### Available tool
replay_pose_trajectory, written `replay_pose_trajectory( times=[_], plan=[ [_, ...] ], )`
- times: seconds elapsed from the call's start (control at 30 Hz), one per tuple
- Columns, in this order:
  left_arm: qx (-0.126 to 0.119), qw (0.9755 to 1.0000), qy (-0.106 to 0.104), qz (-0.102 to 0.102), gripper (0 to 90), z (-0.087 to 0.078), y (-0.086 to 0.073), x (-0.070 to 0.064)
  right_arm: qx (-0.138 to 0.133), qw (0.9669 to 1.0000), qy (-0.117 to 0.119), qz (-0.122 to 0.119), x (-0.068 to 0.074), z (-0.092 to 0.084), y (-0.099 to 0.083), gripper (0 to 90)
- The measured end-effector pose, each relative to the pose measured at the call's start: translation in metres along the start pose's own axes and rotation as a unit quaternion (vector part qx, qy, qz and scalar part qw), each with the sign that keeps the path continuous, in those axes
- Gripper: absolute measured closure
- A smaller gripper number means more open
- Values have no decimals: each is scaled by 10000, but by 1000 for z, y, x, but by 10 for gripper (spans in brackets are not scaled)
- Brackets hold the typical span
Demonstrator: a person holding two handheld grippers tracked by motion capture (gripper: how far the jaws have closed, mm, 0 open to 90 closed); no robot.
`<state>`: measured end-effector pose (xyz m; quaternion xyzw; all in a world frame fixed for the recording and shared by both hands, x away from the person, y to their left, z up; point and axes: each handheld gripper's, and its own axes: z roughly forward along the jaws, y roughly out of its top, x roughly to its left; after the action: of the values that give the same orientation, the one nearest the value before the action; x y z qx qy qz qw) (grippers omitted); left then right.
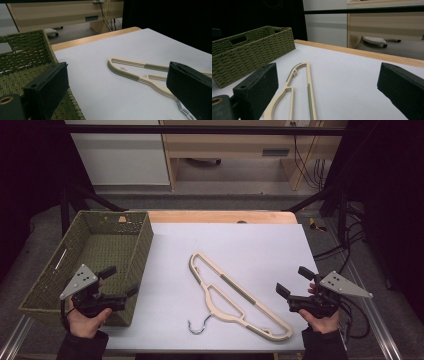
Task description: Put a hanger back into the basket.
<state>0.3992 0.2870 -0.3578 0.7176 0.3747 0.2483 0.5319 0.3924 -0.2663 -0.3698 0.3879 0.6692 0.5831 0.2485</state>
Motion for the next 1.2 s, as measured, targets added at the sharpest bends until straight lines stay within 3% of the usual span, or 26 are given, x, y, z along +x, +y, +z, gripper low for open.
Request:
replay_pose_trajectory(
  times=[0.27, 0.73, 1.03, 1.2],
  plan=[
    [25, 10000, -44, 31, 52, 3, 0, -8, 19, 10000, 9, -53, 2, 0, 1, 37],
    [332, 9990, -281, 132, 65, 29, -7, -41, 42, 9999, 3, -99, 4, 1, 1, 35],
    [702, 9963, -440, 230, 84, 55, -19, -66, 98, 9999, 13, -97, 5, 3, 1, 34],
    [968, 9935, -532, 260, 95, 71, -28, -80, 101, 9999, -7, -94, 6, 3, 1, 36]
  ],
)
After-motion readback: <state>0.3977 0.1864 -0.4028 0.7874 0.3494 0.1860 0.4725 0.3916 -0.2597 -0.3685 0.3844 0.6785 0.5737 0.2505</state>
